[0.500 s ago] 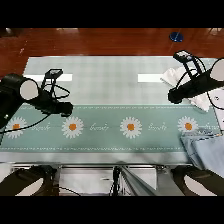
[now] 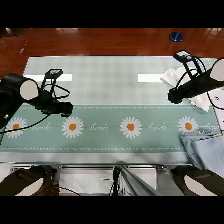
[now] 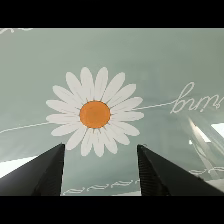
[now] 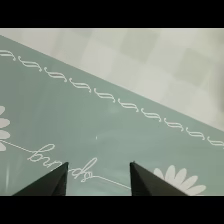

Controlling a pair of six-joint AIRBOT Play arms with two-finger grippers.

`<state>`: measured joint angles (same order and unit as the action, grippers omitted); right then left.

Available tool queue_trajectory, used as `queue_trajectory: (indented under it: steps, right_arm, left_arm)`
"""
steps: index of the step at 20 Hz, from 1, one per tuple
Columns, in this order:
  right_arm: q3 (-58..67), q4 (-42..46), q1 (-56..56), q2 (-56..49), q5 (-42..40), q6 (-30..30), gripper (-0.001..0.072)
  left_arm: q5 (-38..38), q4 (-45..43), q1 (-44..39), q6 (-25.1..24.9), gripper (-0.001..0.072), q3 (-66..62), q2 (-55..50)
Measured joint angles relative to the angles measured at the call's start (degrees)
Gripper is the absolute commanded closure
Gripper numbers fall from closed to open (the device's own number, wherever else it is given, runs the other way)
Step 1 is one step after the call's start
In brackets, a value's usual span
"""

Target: Fold the shirts.

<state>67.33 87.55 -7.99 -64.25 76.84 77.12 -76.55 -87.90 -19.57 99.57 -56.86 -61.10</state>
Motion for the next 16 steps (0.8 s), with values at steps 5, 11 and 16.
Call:
queue_trajectory:
  steps: [5,11,16]
  right_arm:
    - [0.0,0.0,0.0,0.0,-1.0,0.0,0.0230]
    - [0.0,0.0,0.0,0.0,-0.6,0.0,0.0231]
    - [0.0,0.0,0.0,0.0,-2.6,0.0,0.0231]
  left_arm:
    - [0.0,0.0,0.0,0.0,0.0178,0.0,0.0]
    - [0.3,0.5,-0.1,0.0,0.0179,0.0,0.0]
    - [1.3,1.8,0.0,0.1,0.0128,0.0,-0.1]
